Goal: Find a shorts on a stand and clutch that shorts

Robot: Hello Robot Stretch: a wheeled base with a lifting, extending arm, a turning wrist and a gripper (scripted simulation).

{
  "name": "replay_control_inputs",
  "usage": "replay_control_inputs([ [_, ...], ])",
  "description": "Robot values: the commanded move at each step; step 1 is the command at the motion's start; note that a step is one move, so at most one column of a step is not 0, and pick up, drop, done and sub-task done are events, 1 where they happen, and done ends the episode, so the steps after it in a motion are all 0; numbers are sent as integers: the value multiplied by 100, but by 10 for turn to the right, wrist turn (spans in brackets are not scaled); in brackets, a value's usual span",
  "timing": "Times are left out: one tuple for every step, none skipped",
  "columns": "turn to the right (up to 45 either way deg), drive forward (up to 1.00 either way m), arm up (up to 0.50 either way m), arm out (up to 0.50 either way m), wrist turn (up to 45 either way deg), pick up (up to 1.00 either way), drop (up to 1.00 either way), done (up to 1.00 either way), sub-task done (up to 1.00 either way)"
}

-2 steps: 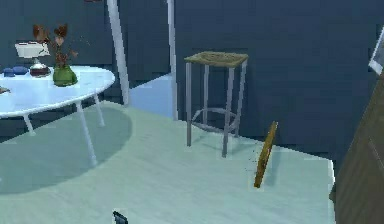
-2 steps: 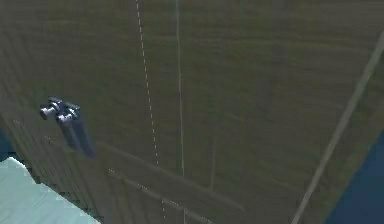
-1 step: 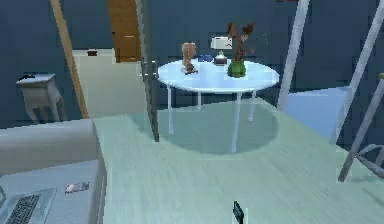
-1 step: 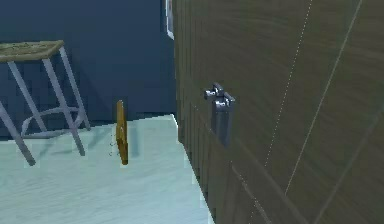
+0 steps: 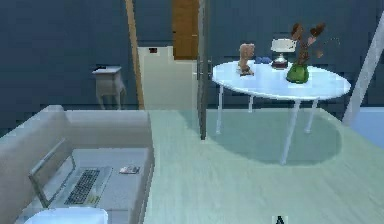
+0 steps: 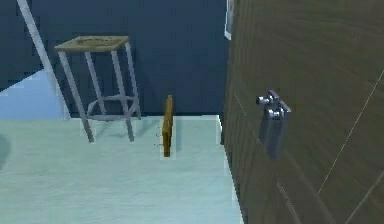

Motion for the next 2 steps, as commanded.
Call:
replay_control_inputs([
  [0,100,0,0,0,0,0,0,0],
  [0,35,0,0,0,0,0,0,0],
])
